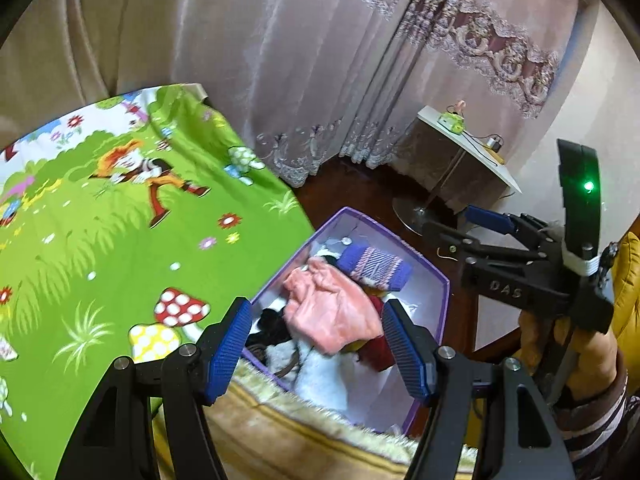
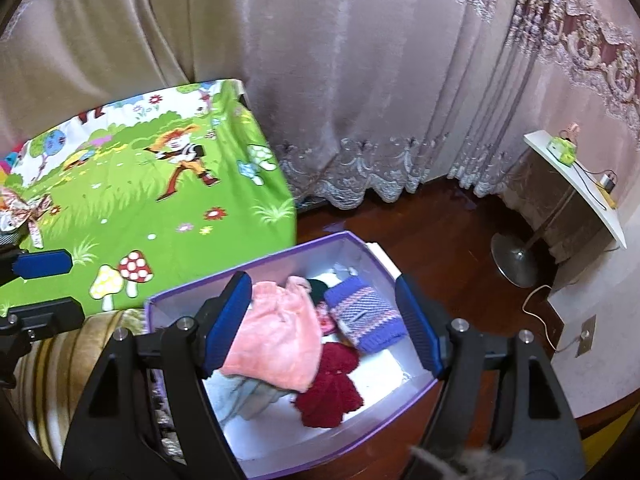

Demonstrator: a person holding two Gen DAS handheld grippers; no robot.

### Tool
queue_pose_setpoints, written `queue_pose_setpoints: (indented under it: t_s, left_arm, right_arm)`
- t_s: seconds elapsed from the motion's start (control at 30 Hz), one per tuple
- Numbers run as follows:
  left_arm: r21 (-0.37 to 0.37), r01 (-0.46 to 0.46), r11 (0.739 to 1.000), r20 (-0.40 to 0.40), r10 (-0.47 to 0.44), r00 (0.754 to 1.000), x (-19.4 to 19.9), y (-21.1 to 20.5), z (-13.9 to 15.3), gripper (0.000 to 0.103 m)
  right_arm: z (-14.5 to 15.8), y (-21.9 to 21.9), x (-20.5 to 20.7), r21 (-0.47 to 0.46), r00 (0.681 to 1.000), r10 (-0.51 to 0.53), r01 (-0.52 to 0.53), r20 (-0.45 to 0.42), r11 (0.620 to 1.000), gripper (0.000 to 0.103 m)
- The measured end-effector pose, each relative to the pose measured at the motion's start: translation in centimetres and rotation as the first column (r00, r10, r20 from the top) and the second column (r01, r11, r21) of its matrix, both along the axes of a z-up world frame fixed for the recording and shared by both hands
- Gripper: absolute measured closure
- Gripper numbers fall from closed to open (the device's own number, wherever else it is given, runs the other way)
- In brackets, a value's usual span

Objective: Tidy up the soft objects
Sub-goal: 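Move both tools back over the remaining items on the bed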

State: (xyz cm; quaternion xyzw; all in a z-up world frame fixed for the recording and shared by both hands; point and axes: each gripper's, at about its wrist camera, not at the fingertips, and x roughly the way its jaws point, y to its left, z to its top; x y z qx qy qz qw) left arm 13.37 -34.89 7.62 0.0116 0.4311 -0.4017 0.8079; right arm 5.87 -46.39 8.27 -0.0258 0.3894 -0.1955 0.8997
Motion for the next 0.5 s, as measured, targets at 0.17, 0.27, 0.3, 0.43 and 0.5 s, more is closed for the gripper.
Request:
queue_pose_setpoints:
  t_s: [0.17, 0.27, 0.3, 0.43, 0.5]
  left_arm:
    - [0.007, -0.035, 0.999, -0.024, 0.035, 0.999, 0.3, 2.8, -1.2, 0.035]
    - [0.012, -0.081, 0.997, -0.046, 0.082, 0.996, 0.7, 4.9, -1.9, 0.035]
    - [0.012, -0.095, 0.995, -0.054, 0.096, 0.994, 0.9, 5.4, -2.1, 0.035]
    - [0.003, -0.159, 0.987, -0.082, 0.159, 0.984, 1.7, 8.2, -2.8, 0.035]
    - [0.001, -0.189, 0.982, -0.089, 0.189, 0.978, 2.0, 9.5, -3.0, 0.035]
  right_arm:
    - [-0.5, 2.0, 0.8, 0.097, 0.996, 0.090, -0.088, -0.016, 0.991, 0.026]
    - [-1.4, 3.5, 1.5, 0.111, 0.988, 0.145, -0.139, -0.048, 0.984, 0.026]
    - [-1.7, 4.0, 1.8, 0.117, 0.986, 0.156, -0.148, -0.058, 0.982, 0.026]
    - [-1.9, 5.5, 2.8, 0.124, 0.980, 0.189, -0.180, -0.066, 0.976, 0.026]
    - [-1.8, 6.4, 3.3, 0.122, 0.975, 0.210, -0.201, -0.067, 0.972, 0.026]
